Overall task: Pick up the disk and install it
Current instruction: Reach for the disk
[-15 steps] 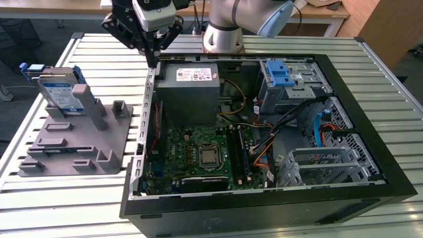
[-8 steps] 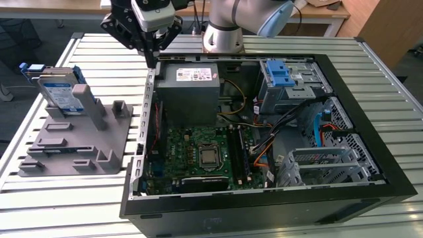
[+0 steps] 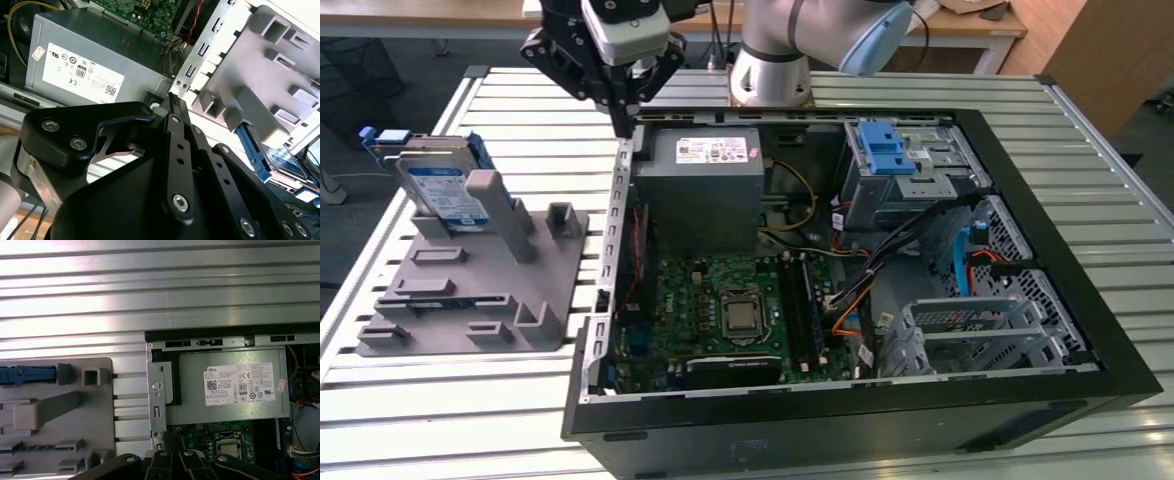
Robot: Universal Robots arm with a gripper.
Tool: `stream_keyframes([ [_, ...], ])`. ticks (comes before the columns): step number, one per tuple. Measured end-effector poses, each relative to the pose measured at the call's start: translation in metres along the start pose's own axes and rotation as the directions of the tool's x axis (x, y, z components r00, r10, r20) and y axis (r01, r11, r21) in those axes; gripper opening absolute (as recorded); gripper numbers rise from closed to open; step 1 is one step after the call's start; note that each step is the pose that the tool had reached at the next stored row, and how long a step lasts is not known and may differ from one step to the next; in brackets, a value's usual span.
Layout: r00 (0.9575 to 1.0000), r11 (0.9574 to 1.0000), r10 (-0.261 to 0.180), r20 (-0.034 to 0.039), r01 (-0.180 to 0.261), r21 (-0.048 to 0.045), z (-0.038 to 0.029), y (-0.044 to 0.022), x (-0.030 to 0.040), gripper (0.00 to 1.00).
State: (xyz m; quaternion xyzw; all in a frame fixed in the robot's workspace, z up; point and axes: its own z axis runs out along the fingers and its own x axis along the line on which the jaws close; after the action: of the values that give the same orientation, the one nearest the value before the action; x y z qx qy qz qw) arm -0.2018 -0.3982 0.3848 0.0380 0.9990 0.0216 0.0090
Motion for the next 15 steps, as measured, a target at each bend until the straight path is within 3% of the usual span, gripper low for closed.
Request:
stream_keyframes([
  [15, 1.0, 1.0, 0.0, -0.0024, 0.0, 0.0002, 0.0015, -0.0003, 0.0038, 0.11],
])
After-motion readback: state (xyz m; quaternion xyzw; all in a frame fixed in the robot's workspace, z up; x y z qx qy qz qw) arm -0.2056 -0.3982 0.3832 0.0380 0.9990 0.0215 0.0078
